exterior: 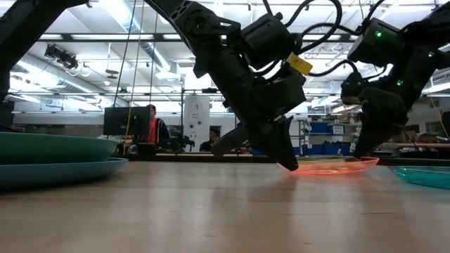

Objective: Stack plastic plates
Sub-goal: Stack the light orange plate on top of the pink plate

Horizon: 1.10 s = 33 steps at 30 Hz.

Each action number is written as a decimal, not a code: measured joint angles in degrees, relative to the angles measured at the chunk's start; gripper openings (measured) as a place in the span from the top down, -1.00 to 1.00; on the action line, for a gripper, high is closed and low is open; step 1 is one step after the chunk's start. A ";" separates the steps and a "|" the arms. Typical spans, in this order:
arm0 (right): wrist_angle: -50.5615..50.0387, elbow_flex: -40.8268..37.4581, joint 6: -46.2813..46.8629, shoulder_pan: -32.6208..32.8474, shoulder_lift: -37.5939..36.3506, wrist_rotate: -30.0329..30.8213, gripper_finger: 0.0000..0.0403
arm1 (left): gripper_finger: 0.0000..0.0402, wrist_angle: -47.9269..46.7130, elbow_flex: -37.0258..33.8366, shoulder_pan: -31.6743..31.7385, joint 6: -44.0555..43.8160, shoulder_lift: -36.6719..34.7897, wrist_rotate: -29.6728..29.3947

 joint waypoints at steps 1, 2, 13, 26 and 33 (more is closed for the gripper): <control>0.00 0.00 -0.45 0.00 -0.44 0.07 0.95 | 0.98 -0.02 0.00 -0.17 -0.19 0.00 0.00; -0.02 0.00 -0.83 0.00 -0.99 0.30 0.95 | 0.98 -0.04 0.00 -0.23 -0.36 0.00 -0.26; -0.13 0.02 -3.92 1.34 -9.33 9.26 0.95 | 0.99 -3.94 0.07 -1.97 -6.31 -0.87 -3.13; 5.63 0.11 -12.11 1.88 -18.44 11.51 0.95 | 0.99 -13.28 -0.02 -5.65 -18.66 -8.13 -7.98; 12.15 0.07 -20.35 1.31 -17.98 12.42 0.95 | 0.99 -18.47 -0.02 -10.22 -29.72 -14.11 -11.24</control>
